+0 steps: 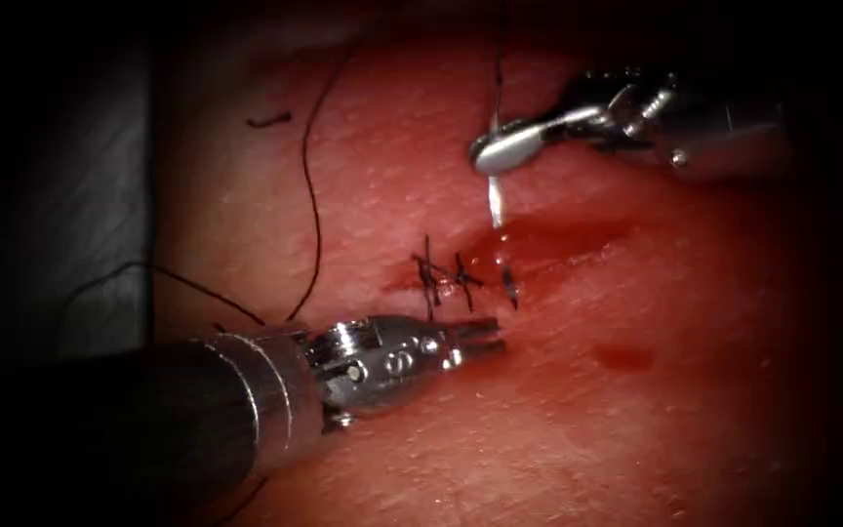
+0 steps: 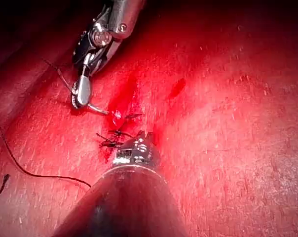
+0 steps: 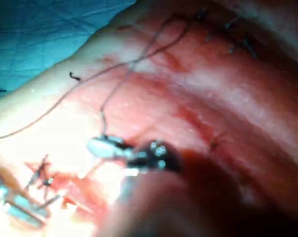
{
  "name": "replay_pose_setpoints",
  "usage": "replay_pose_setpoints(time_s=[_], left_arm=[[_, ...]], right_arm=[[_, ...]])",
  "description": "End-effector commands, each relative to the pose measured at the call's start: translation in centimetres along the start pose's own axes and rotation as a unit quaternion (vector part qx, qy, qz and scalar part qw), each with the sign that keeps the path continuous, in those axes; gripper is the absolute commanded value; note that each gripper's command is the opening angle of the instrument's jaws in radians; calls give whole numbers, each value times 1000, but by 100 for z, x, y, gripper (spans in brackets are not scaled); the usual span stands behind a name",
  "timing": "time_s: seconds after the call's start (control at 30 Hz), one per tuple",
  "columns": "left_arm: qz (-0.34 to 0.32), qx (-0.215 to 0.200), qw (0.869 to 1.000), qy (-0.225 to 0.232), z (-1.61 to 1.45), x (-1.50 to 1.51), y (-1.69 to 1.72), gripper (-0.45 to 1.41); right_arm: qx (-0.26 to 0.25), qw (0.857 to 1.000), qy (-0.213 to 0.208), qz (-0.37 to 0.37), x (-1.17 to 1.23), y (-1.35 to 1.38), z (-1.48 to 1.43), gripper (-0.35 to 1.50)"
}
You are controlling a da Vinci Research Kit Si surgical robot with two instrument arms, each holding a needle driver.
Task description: Wound Closure
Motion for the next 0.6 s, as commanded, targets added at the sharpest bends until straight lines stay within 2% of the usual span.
replay_pose_setpoints(time_s=[0.03, 0.13, 0.27, 0.6], left_arm=[[0, -2, 1000, 0, 8, -3, 2, -13], [1, -3, 1000, 1, 8, -4, 0, -13], [1, -3, 1000, 1, 8, -4, -1, -13], [1, -4, 1000, 1, 6, -4, -2, -13]], right_arm=[[13, 1000, -4, 14, -10, -4, 14, -35], [41, 997, -22, 61, -22, -18, 25, -35], [51, 994, -32, 95, -34, -29, 35, -35], [68, 989, -54, 119, -69, -62, 46, -35]])
